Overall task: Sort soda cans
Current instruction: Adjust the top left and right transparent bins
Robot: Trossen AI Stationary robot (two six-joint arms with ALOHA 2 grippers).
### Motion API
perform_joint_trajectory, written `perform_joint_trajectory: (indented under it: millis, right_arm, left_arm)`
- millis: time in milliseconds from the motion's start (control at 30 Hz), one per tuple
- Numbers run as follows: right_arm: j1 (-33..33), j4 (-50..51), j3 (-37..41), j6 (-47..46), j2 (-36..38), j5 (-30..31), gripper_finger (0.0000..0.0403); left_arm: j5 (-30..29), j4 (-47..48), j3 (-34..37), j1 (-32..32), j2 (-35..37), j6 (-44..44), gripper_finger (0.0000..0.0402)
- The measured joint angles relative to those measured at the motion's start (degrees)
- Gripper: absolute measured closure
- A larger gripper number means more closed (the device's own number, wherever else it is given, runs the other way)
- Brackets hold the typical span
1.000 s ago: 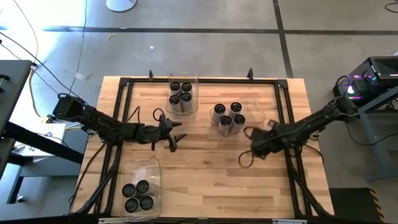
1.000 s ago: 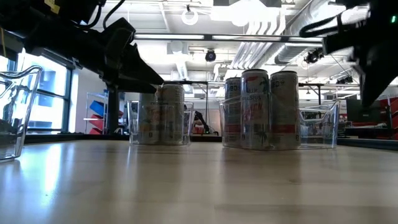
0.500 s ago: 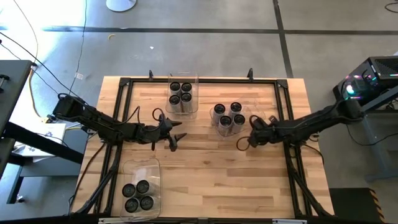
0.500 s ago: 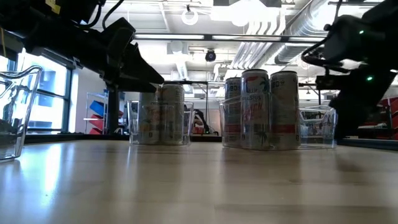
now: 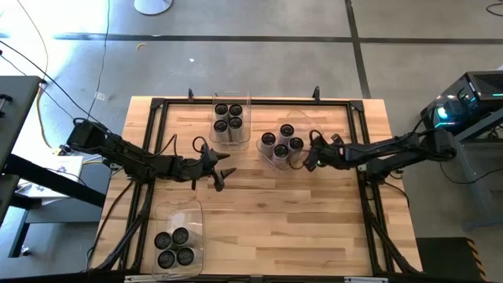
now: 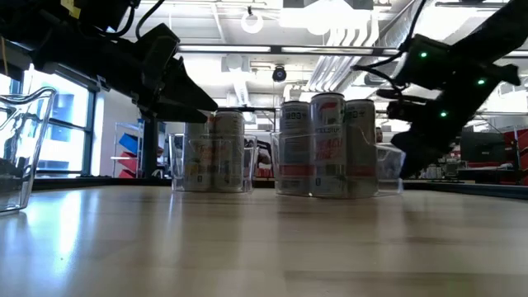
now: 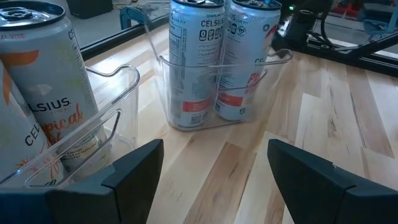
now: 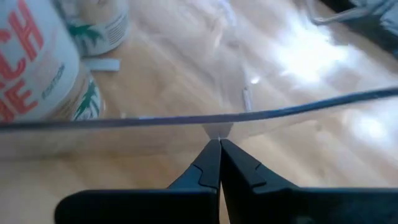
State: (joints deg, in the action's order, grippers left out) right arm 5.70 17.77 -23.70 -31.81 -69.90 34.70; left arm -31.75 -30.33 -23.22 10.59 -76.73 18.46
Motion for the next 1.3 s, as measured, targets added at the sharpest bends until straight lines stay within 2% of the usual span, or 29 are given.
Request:
perform_joint_trajectory:
  millis: [300,467,700,900,1067,1200,1300]
  right_arm:
    - [10.08,-15.72,-0.01,12.61,-5.34,-0.90,0.0403]
    - [14.45,-25.32,-0.11,12.84,-9.96,-3.50,0.0403]
    - [18.02,-35.21,-0.11,14.51,-15.29,-3.66,0.0403]
    - [18.29,-32.29,-0.11,18.20,-11.82,3.04,0.0403]
    - [17.42,-23.25,-0.13,13.07,-4.42,4.22,0.0403]
    - [13.40,-14.26,-0.13,9.17,1.31,0.90,0.0403]
    - [9.11,-8.93,-0.13,6.69,4.57,-7.44,0.0403]
  left_arm:
    - [0.00,0.04,0.00,0.00,0.00,0.32,0.0120]
    - [0.00,0.02,0.00,0.00,0.00,0.44,0.0120]
    - [0.02,0.02,0.00,0.00,0.00,0.45,0.0120]
    - [0.18,0.07,0.00,0.02,0.00,0.92,0.0120]
    - [0.16,0.07,0.00,0.05,0.00,1.02,0.0120]
    - [0.22,0.18,0.00,0.28,0.00,1.92,0.0120]
    - [0.23,0.23,0.00,0.63,0.00,1.96,0.0120]
